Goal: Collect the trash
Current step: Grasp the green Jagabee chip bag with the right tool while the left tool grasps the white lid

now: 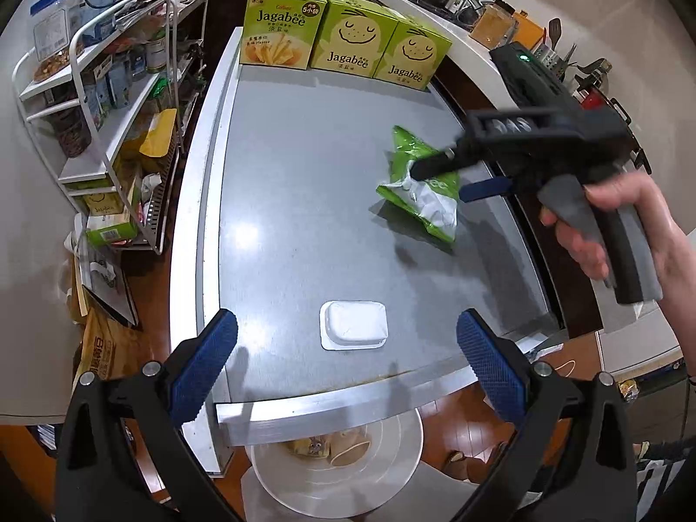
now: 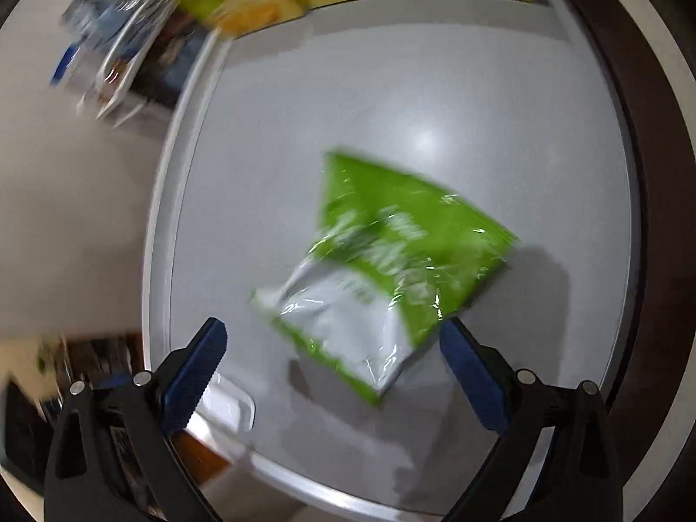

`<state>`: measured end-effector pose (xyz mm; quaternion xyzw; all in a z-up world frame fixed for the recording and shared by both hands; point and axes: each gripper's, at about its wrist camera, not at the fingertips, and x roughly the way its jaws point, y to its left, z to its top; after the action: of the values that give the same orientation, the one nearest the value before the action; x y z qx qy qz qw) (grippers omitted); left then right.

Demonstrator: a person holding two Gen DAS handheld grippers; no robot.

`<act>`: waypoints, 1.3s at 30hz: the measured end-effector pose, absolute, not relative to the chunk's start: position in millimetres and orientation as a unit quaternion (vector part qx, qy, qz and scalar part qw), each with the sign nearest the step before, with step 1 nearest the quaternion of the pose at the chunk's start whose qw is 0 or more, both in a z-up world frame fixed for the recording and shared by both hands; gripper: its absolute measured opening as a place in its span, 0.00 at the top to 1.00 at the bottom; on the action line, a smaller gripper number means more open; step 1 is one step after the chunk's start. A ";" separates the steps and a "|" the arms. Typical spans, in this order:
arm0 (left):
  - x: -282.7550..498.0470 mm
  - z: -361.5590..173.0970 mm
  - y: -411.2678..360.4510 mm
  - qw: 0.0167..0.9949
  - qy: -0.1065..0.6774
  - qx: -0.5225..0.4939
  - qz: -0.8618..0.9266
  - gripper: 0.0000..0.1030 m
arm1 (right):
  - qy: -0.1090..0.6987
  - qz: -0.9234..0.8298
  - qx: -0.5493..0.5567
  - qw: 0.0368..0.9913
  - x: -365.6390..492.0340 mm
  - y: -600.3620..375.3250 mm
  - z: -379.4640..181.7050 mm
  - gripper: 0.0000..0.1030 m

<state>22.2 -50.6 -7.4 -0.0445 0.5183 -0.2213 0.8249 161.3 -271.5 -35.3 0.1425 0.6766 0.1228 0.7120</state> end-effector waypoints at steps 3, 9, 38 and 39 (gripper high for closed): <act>21.3 -7.3 -49.0 0.825 0.519 -0.050 -0.220 0.02 | 0.679 0.099 0.150 0.712 171.5 -268.7 -45.2 0.06; 20.6 -8.8 -45.4 0.828 0.518 -0.048 -0.208 0.02 | 0.675 0.088 0.008 0.732 191.5 -240.2 -57.9 0.06; 29.9 -55.0 -100.4 0.820 0.537 0.088 -0.179 0.29 | 0.610 0.077 -0.103 0.782 143.5 -250.9 -42.8 0.12; 29.4 -55.6 -100.7 0.819 0.537 0.088 -0.180 0.39 | 0.610 0.078 -0.109 0.781 143.7 -249.9 -43.0 0.13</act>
<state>29.4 -100.7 -55.6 0.0877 0.5372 -0.1797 0.8194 143.7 -249.9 -43.0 -0.1091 0.6098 0.0783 0.7811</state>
